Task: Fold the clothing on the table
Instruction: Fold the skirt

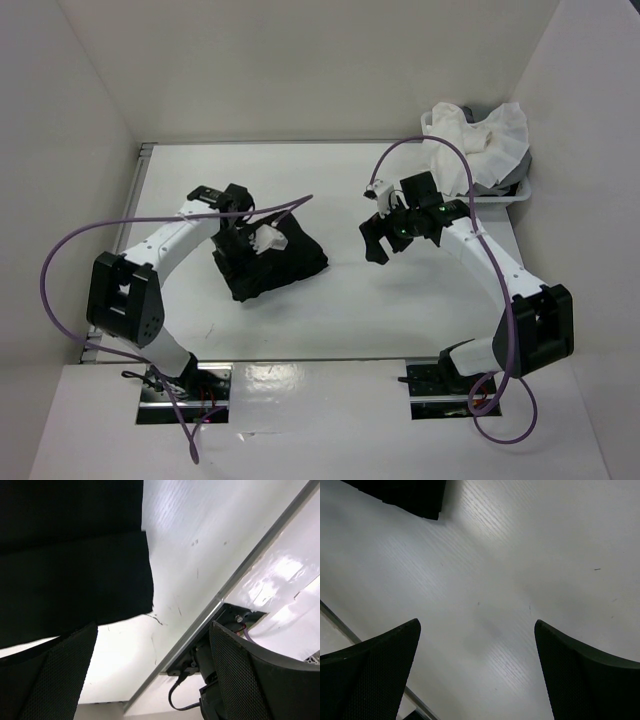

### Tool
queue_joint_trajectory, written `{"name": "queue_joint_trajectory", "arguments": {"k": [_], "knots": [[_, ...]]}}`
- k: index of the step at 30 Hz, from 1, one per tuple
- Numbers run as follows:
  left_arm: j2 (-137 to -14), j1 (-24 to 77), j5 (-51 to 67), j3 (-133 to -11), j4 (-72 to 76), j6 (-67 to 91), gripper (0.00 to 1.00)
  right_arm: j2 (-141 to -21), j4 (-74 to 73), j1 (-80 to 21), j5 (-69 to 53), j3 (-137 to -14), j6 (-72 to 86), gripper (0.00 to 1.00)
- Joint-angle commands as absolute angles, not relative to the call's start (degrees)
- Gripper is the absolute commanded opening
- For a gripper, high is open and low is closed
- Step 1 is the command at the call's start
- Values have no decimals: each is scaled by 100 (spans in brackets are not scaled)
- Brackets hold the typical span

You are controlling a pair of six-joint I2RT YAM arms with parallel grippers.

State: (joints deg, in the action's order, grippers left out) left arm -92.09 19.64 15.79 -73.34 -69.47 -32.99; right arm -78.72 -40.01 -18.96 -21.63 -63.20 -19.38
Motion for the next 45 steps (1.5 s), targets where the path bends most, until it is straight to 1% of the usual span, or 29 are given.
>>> {"name": "queue_joint_trajectory", "arguments": {"k": [1,8,12,13,17,18,21,24,28,32,37,45], "knots": [[-9070,1794,1293,-7015,-6927,-3454,98,-7682,-3779,-1907,-2145,-6302,-1969,99],[-9236,1214,897,-6627,-6417,-3454,98,-7682,-3779,-1907,-2145,-6302,-1969,99],[-9430,740,949,-6837,-6327,-3454,97,-7682,-3779,-1907,-2145,-6302,-1969,99],[-9378,677,1228,-6995,-6459,-3454,95,-7682,-3779,-1907,-2145,-6302,-1969,99],[-8878,598,1985,-8355,-7109,-3455,95,-7682,-3779,-1907,-2145,-6302,-1969,99],[-8807,598,2117,-8915,-7267,-3454,99,-7682,-3779,-1907,-2145,-6302,-1969,99],[-8701,598,2740,-9499,-7392,-3331,99,-7682,-3779,-1907,-2145,-6302,-1969,99],[-8762,598,3444,-9317,-7444,-3445,99,-7682,-3779,-1907,-2145,-6302,-1969,99],[-9078,598,4068,-8362,-7129,-3786,99,-7682,-3779,-1907,-2197,-6302,-1969,99],[-9754,598,4297,-8016,-7128,-4217,99,-7734,-3779,-1907,-2197,-6302,-1969,99],[-10168,545,4464,-7963,-6943,-4464,98,-7734,-3779,-1907,-2197,-6302,-1969,99],[-11002,352,4395,-7762,-6671,-4799,98,-7787,-3779,-1907,-2250,-6302,-1969,99]]}}
